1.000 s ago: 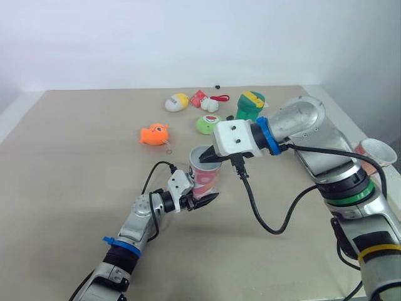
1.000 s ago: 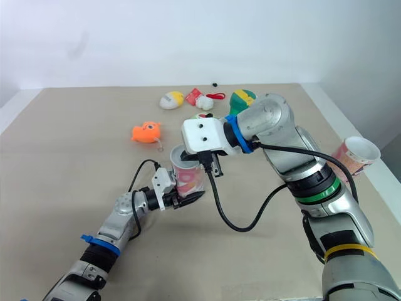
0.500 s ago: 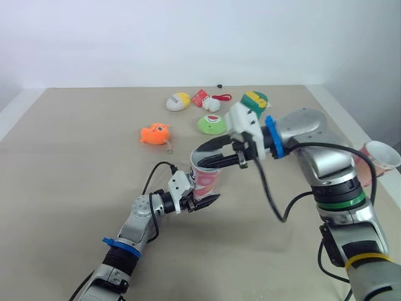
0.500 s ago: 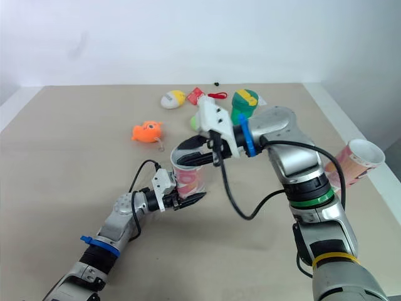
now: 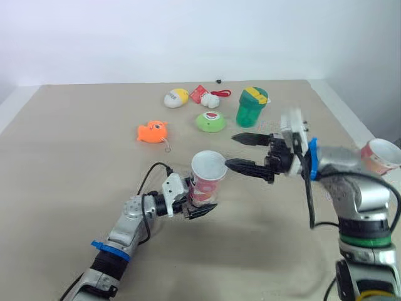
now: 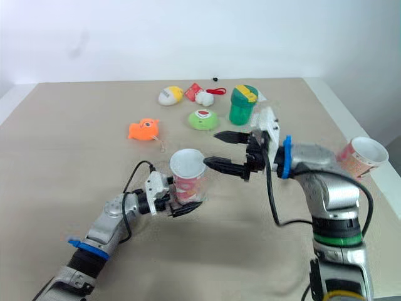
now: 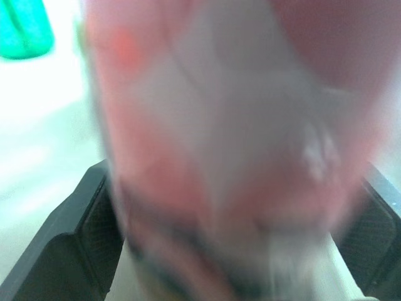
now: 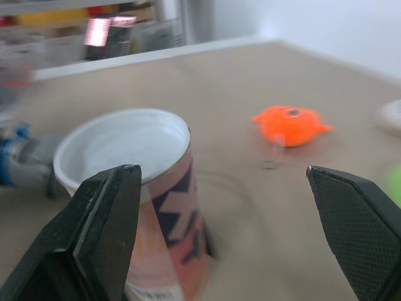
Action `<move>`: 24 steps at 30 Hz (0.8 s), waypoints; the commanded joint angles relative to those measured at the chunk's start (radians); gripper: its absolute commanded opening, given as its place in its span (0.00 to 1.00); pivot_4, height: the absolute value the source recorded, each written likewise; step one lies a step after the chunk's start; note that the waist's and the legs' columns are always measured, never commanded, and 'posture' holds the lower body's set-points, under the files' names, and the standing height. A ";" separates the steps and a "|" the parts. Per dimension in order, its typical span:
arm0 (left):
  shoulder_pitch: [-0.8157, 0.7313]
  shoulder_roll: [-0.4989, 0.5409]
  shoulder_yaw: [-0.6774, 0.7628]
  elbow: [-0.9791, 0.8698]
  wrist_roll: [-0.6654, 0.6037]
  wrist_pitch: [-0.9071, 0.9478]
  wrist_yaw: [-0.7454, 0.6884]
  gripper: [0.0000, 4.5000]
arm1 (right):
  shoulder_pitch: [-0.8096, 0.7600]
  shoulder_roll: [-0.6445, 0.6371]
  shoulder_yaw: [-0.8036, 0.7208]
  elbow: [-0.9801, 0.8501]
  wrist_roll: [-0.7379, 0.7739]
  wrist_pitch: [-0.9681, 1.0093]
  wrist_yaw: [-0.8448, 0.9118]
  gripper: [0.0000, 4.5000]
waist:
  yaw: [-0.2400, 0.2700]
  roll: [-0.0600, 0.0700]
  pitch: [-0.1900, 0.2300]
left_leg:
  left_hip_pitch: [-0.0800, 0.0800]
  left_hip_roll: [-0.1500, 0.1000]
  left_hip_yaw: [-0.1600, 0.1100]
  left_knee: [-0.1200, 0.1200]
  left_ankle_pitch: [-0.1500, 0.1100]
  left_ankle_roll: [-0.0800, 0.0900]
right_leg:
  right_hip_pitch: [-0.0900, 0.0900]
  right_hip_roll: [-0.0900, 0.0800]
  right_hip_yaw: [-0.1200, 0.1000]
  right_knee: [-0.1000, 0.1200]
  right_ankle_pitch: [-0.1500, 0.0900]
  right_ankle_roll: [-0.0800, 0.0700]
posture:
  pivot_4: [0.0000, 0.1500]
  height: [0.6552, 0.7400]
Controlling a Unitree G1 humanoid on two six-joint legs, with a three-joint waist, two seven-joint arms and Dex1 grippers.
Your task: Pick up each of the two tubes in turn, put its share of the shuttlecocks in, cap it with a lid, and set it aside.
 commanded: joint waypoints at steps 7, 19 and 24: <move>0.052 0.245 0.120 -0.068 -0.099 0.062 -0.150 0.97 | 0.197 0.088 0.165 0.008 -0.132 -0.208 -0.102 1.00 | -0.009 -0.001 0.019 | 0.000 0.007 0.004 0.001 0.003 -0.002 | -0.006 0.008 0.003 0.005 0.004 -0.006 | 1.00 1.00; 0.015 0.222 0.055 -0.271 -0.156 0.238 -0.149 0.97 | 0.177 0.148 0.279 0.064 -0.181 -0.264 -0.129 1.00 | 0.002 -0.006 0.024 | -0.010 0.002 0.001 0.005 0.003 -0.003 | -0.010 0.002 0.001 0.004 0.005 -0.006 | 1.00 1.00; 0.004 0.204 0.035 -0.279 -0.145 0.252 -0.147 0.97 | 0.134 0.178 0.309 0.103 -0.195 -0.274 -0.139 1.00 | 0.002 -0.006 0.024 | -0.009 0.002 0.001 0.006 0.003 -0.003 | -0.010 0.002 0.001 0.005 0.005 -0.005 | 1.00 1.00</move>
